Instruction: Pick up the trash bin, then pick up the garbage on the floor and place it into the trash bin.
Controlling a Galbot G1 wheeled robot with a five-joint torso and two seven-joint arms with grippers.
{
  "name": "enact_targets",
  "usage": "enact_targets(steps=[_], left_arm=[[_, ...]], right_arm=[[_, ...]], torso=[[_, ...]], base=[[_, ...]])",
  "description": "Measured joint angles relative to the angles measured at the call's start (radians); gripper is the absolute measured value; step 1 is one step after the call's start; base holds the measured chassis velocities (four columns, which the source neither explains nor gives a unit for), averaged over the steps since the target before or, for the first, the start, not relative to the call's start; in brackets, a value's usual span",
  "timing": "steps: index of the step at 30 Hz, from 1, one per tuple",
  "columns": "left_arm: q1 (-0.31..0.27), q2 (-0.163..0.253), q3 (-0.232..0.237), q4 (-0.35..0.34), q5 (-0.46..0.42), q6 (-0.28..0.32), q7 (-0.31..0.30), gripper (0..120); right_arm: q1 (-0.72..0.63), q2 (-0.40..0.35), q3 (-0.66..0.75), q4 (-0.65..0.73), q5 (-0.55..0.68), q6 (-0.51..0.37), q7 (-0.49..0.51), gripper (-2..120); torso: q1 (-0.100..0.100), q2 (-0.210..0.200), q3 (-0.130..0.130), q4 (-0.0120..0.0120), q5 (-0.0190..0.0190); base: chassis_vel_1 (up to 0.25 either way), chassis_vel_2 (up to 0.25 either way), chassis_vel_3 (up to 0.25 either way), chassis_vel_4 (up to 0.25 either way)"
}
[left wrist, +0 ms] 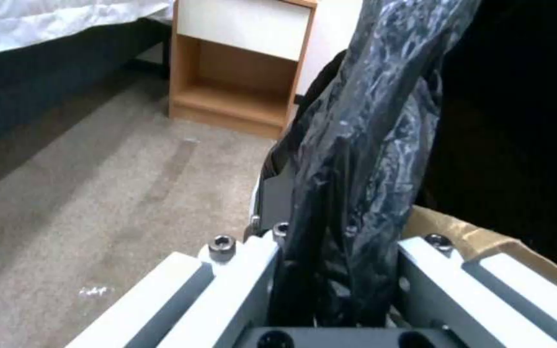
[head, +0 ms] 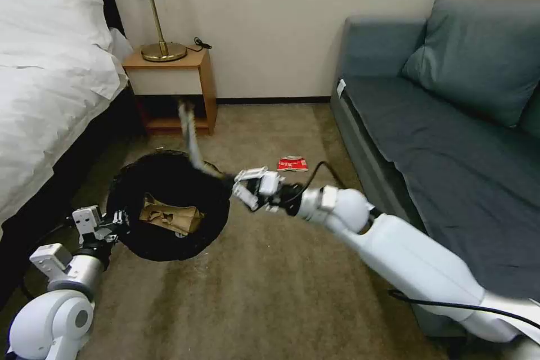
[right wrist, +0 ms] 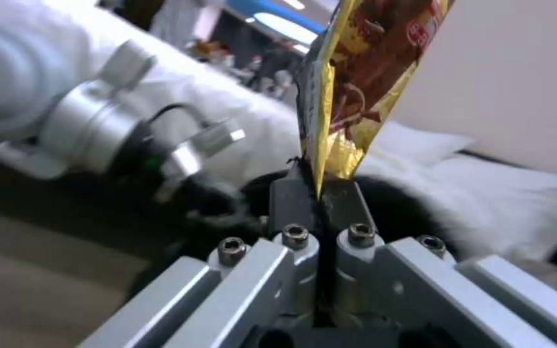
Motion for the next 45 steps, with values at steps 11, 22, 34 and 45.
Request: enact_targets(steps=[11,22,34,45], left_arm=[[0.007,-0.008,0.006,-0.012,0.005,0.005,-0.002,1],[0.026,-0.018,0.016,-0.038,0.02,0.011,0.0,1],[0.032,-0.001,0.012,-0.06,-0.001,0.022,-0.004,1],[0.027,0.01,0.012,-0.066,-0.023,0.029,-0.018,1]], right_arm=[[0.059,0.099,-0.188,-0.078,-0.062,-0.006,-0.012,0],[0.114,0.189,-0.266,-0.225,-0.09,0.018,-0.014,0],[0.128,0.215,-0.239,-0.321,-0.12,0.049,-0.041,0],[0.129,0.217,-0.226,-0.349,-0.166,0.057,-0.057,13]], torso=[[0.0,0.0,0.0,-0.0001,0.0002],[0.0,0.0,0.0,-0.0001,0.0002],[0.0,0.0,0.0,-0.0004,0.0003],[0.0,0.0,0.0,0.0,0.0004]], base=[[0.0,0.0,0.0,0.0],[0.0,0.0,0.0,0.0],[0.0,0.0,0.0,0.0],[0.0,0.0,0.0,0.0]])
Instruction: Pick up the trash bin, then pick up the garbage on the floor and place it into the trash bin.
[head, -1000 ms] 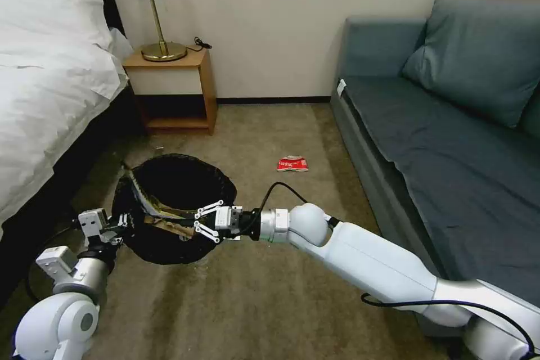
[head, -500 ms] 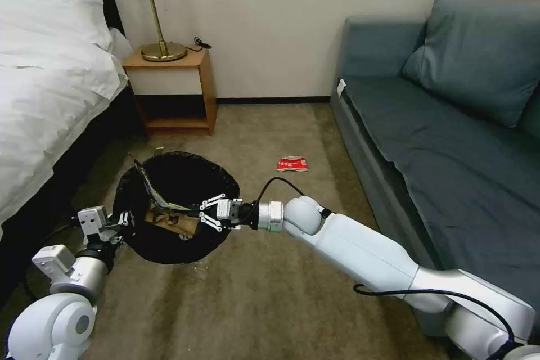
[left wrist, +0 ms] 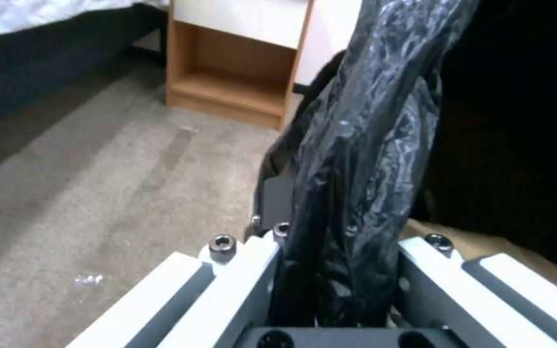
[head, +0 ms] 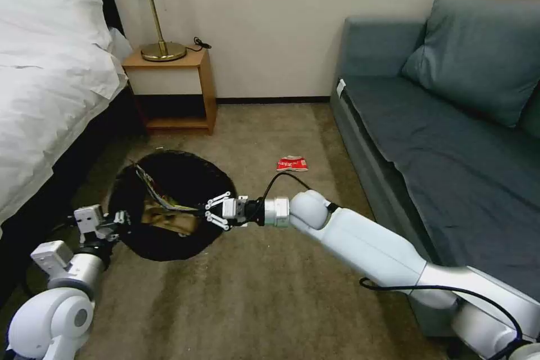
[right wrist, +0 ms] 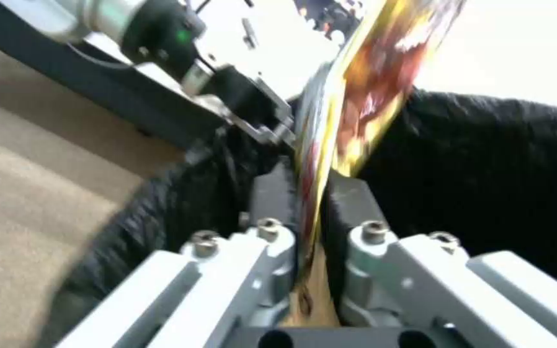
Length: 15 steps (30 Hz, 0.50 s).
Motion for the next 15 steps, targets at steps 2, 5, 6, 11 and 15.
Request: enact_targets(steps=[2,5,6,11,15], left_arm=[[-0.005,0.002,0.001,0.005,-0.002,0.001,-0.004,1],[-0.016,0.01,0.005,0.028,-0.004,0.002,-0.006,1],[-0.016,0.01,0.005,0.028,-0.004,0.002,-0.006,1],[-0.025,0.014,0.005,0.048,-0.005,0.002,-0.022,1],[-0.025,0.01,0.006,0.047,-0.004,0.002,-0.025,1]], right_arm=[[0.0,-0.005,0.0,0.002,-0.006,0.001,-0.006,17],[0.008,-0.017,0.0,0.016,-0.001,0.0,-0.022,27],[0.008,-0.017,0.0,0.016,-0.001,0.0,-0.022,27],[0.026,-0.03,0.001,0.045,0.014,0.001,-0.027,52],[0.036,-0.03,-0.011,0.052,0.021,0.002,-0.028,64]], torso=[[0.0,0.0,0.0,-0.0002,0.0],[0.0,0.0,0.0,-0.0002,-0.0001],[0.0,0.0,0.0,-0.0002,-0.0001],[0.0,0.0,0.0,0.0002,0.0003],[0.0,0.0,0.0,-0.0003,-0.0004]], base=[[0.0,0.0,0.0,0.0],[0.0,0.0,0.0,0.0],[0.0,0.0,0.0,0.0],[0.0,0.0,0.0,0.0],[0.0,0.0,0.0,0.0]])
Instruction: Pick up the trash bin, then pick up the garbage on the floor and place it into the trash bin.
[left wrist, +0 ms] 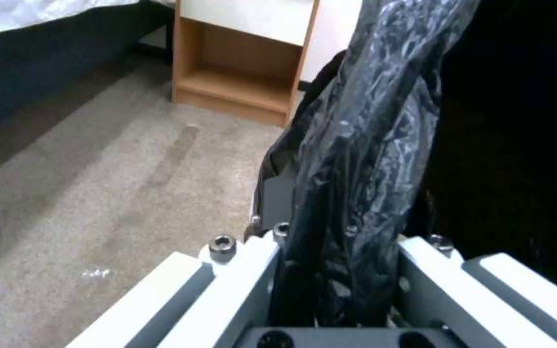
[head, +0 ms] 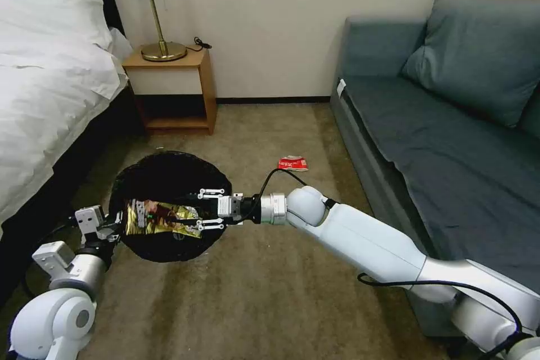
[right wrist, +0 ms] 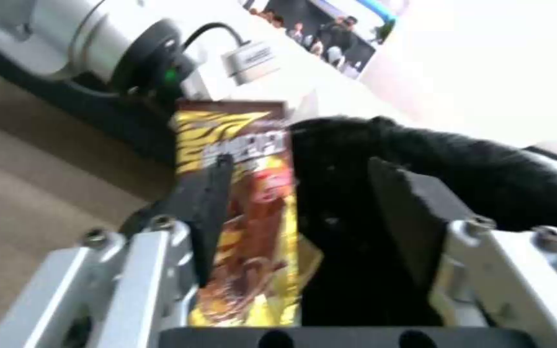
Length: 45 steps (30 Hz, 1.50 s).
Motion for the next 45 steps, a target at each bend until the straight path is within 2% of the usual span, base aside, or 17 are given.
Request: enact_targets(steps=[2,6,8,10,20,24,25,28,30,32,33,34,35,36,37,39,45], left_arm=[[0.001,-0.003,0.0,-0.005,0.0,0.003,-0.002,1],[0.003,-0.004,-0.001,-0.007,0.001,0.006,-0.008,1],[0.004,-0.007,-0.002,-0.007,0.002,0.008,-0.012,1],[0.004,-0.006,-0.002,-0.007,0.003,0.009,-0.013,1],[-0.001,0.002,-0.009,0.012,-0.019,0.031,-0.044,1],[0.008,0.0,-0.02,0.013,-0.037,0.076,-0.093,1],[0.008,0.0,-0.02,0.013,-0.037,0.076,-0.093,1],[0.011,-0.001,-0.022,0.008,-0.065,0.108,-0.129,1],[0.011,-0.001,-0.023,0.007,-0.068,0.112,-0.132,1],[0.012,0.001,-0.026,0.002,-0.08,0.129,-0.149,1],[0.012,0.001,-0.026,0.002,-0.08,0.129,-0.149,1],[0.012,0.005,-0.03,-0.002,-0.091,0.137,-0.152,1],[0.012,0.005,-0.03,-0.002,-0.091,0.137,-0.152,1],[0.011,0.013,-0.034,-0.009,-0.116,0.144,-0.16,1],[0.011,0.013,-0.034,-0.009,-0.116,0.144,-0.16,1],[0.008,0.03,-0.041,-0.016,-0.131,0.144,-0.153,1],[0.007,0.031,-0.044,-0.019,-0.132,0.131,-0.137,1]], right_arm=[[0.01,0.0,-0.011,0.011,0.013,0.0,-0.002,74],[0.018,-0.001,-0.016,0.017,0.025,0.0,-0.002,84],[0.02,-0.001,-0.009,0.015,0.045,0.001,0.001,95],[0.026,-0.006,0.009,0.022,0.062,0.001,-0.001,99],[0.044,-0.046,0.144,0.181,0.192,-0.021,0.025,100],[0.042,-0.053,0.218,0.241,0.243,-0.046,0.141,100],[0.042,-0.053,0.218,0.241,0.243,-0.046,0.141,100],[0.017,-0.064,0.258,0.261,0.253,-0.071,0.255,100],[0.015,-0.066,0.261,0.262,0.254,-0.074,0.267,100],[-0.009,-0.079,0.296,0.277,0.282,-0.105,0.404,100],[-0.009,-0.079,0.296,0.277,0.282,-0.105,0.404,100],[-0.022,-0.084,0.316,0.285,0.307,-0.125,0.496,100],[-0.022,-0.084,0.316,0.285,0.307,-0.125,0.496,100],[-0.042,-0.088,0.346,0.296,0.329,-0.153,0.595,100],[-0.042,-0.088,0.346,0.296,0.329,-0.153,0.595,100],[-0.072,-0.087,0.392,0.291,0.287,-0.184,0.674,100],[-0.134,-0.068,0.423,0.263,0.207,-0.151,0.705,100]], torso=[[0.0,0.0,0.0,0.0003,0.0],[0.0,0.0,0.0,0.0003,0.0002],[0.0,0.0,0.0,0.0003,0.0003],[0.0,0.0,0.0,0.0003,0.0004],[0.0,0.0,0.0,0.0,0.0003],[0.0,0.0,0.0,0.0006,0.0003],[0.0,0.0,0.0,0.0006,0.0003],[0.0,0.0,0.0,0.0006,0.0004],[0.0,0.0,0.0,0.0005,0.0003],[0.0,0.0,0.0,-0.0002,0.0005],[0.0,0.0,0.0,-0.0002,0.0005],[0.0,0.0,0.0,-0.0001,0.0005],[0.0,0.0,0.0,-0.0001,0.0005],[0.0,0.0,0.0,0.0001,0.0004],[0.0,0.0,0.0,0.0001,0.0004],[0.0,0.0,0.0,0.0,0.0006],[0.0,0.0,0.0,0.0005,0.0004]], base=[[0.0,0.0,0.0,0.0],[0.0,0.0,0.0,0.0],[0.0,0.0,0.0,0.0],[0.0,0.0,0.0,0.0],[0.0,0.0,0.0,0.0],[0.0,0.0,0.0,0.0],[0.0,0.0,0.0,0.0],[0.0,0.0,0.0,0.0],[0.0,0.0,0.0,0.0],[0.0,0.0,0.0,0.0],[0.0,0.0,0.0,0.0],[0.0,0.0,0.0,0.0],[0.0,0.0,0.0,0.0],[0.0,0.0,0.0,0.0],[0.0,0.0,0.0,0.0],[0.0,0.0,0.0,0.0],[0.0,0.0,0.0,0.0]])
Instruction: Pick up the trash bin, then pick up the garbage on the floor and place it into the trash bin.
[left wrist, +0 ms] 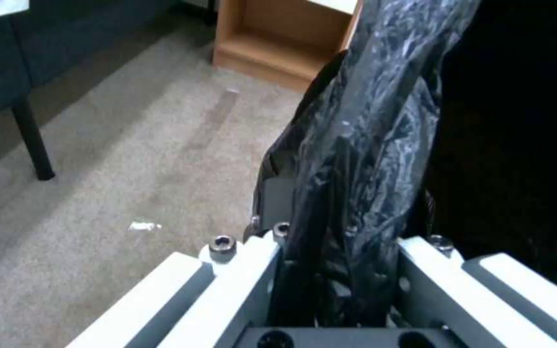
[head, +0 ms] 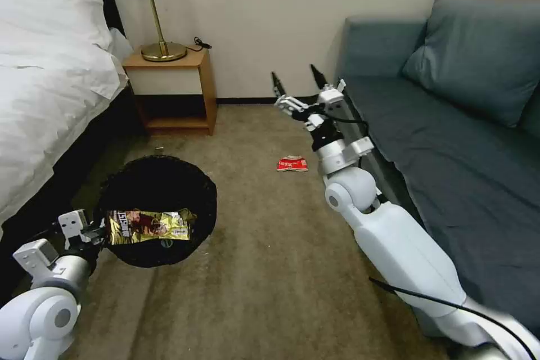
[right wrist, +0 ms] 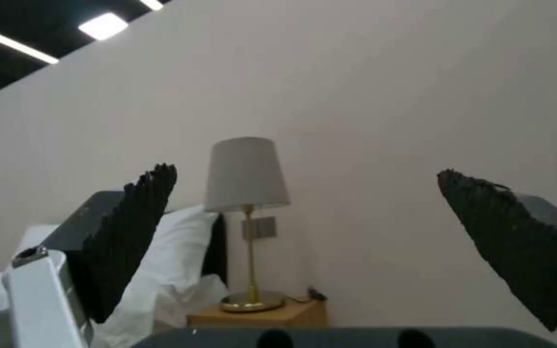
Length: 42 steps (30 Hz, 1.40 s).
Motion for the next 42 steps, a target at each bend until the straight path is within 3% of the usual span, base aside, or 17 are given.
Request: enact_targets(steps=[5,14,32,42], left_arm=[[0.009,-0.002,-0.017,-0.003,0.012,-0.005,0.012,1],[0.01,-0.006,-0.016,-0.002,0.015,-0.012,0.012,1],[0.015,-0.032,-0.013,-0.014,0.018,-0.013,0.008,1],[0.021,-0.032,-0.016,-0.025,0.021,-0.015,0.007,1]], right_arm=[[-0.104,0.053,0.102,0.023,-0.008,0.001,0.006,100],[-0.214,0.066,0.204,0.05,0.004,-0.006,-0.012,100],[-0.39,0.076,0.24,0.055,-0.038,0.013,-0.043,100],[-0.403,0.064,0.227,0.033,-0.057,0.04,-0.056,100]], torso=[[0.0,0.0,0.0,-0.0001,0.0001],[0.0,0.0,0.0,-0.0007,0.0001],[0.0,0.0,0.0,-0.0004,-0.0001],[0.0,0.0,0.0,-0.0001,0.0002]], base=[[0.0,0.0,0.0,0.0],[-0.003,0.007,0.004,-0.004],[-0.141,0.144,0.142,-0.138],[-0.147,0.147,0.141,-0.148]])
